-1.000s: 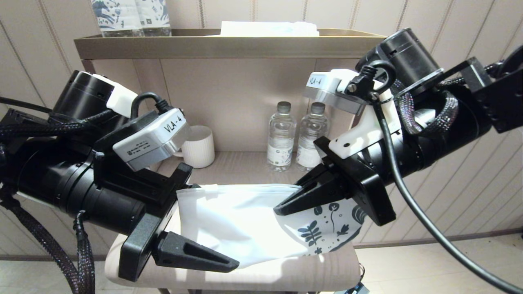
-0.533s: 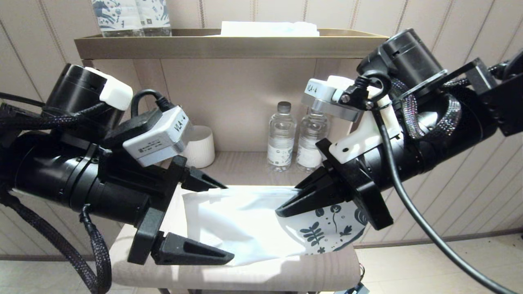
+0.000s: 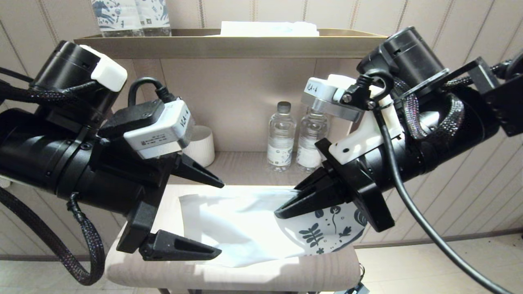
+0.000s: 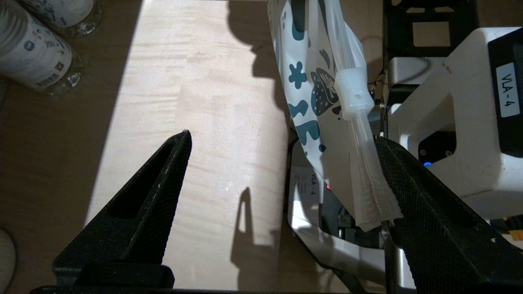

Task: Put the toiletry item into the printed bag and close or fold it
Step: Hand it to the other hand

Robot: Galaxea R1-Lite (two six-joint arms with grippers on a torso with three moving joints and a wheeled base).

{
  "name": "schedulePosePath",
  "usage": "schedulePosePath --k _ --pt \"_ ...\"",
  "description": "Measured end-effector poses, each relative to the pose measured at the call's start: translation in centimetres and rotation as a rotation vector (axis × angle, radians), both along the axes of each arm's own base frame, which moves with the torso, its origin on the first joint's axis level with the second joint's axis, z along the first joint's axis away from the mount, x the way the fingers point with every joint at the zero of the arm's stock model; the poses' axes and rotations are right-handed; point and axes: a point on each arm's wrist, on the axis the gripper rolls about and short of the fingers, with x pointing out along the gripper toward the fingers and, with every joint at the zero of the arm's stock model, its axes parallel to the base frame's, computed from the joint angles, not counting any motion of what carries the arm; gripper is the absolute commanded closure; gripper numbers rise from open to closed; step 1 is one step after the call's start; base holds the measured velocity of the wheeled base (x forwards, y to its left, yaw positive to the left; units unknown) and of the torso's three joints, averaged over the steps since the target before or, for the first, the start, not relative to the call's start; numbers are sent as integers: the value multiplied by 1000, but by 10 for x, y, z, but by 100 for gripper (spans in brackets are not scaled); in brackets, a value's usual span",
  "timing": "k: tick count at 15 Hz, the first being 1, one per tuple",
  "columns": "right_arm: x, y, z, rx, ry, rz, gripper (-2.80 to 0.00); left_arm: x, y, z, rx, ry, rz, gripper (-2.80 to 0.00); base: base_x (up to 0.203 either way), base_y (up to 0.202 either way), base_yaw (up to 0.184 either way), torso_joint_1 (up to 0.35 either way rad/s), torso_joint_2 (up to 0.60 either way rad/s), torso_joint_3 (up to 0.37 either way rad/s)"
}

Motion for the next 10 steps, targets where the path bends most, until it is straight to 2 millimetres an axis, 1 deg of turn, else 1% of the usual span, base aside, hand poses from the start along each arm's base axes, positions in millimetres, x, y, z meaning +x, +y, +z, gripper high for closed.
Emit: schedulePosePath --k 6,7,10 --pt "-1 2 3 6 -10 7 0 -3 2 5 13 21 -1 -280 0 0 0 0 0 0" --pt "-1 2 3 6 -10 6 0 -3 2 5 12 20 -1 0 0 0 0 0 0 0" --pt "0 2 2 5 -9 5 0 -3 0 7 5 14 -3 0 0 0 0 0 0 0"
